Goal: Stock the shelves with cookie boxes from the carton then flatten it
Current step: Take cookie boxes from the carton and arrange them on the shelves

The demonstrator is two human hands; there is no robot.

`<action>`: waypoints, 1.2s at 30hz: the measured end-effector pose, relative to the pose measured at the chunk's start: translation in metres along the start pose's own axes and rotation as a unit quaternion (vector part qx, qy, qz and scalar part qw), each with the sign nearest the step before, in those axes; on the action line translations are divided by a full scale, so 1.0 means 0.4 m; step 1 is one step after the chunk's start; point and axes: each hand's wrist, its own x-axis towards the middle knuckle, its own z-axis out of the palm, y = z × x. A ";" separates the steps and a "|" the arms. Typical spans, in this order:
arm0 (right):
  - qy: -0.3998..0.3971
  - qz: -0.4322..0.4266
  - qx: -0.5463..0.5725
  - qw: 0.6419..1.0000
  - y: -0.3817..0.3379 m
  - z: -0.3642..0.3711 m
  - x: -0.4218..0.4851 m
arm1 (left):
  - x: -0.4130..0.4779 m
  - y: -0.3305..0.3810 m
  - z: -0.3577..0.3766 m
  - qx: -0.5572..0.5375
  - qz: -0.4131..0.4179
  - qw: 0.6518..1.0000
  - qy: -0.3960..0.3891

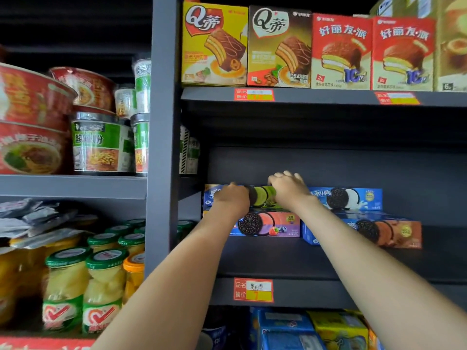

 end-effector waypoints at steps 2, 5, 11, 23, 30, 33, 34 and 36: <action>0.012 0.003 -0.023 1.000 -0.004 0.000 -0.001 | -0.003 -0.001 0.001 -0.005 0.000 1.000 -0.004; 0.029 0.016 -0.051 0.998 -0.007 0.004 -0.006 | -0.011 0.000 0.005 -0.016 0.013 1.000 -0.022; 0.025 0.029 -0.042 0.998 -0.011 0.011 -0.018 | -0.023 0.006 0.008 -0.021 0.026 0.999 -0.029; 0.024 0.008 -0.043 0.999 -0.040 -0.040 -0.032 | -0.051 0.018 -0.014 -0.080 -0.019 0.996 -0.023; 0.093 -0.009 0.052 0.994 -0.057 -0.144 -0.170 | -0.147 0.100 -0.066 -0.214 -0.007 0.970 0.118; 0.135 -0.022 0.108 0.985 -0.024 -0.206 -0.279 | -0.244 0.177 -0.094 -0.250 0.003 0.949 0.191; 0.155 -0.026 0.127 0.979 -0.008 -0.224 -0.323 | -0.285 0.210 -0.101 -0.260 0.005 0.942 0.214; 0.203 -0.036 0.177 0.962 0.029 -0.248 -0.420 | -0.372 0.283 -0.104 -0.280 0.017 0.926 0.251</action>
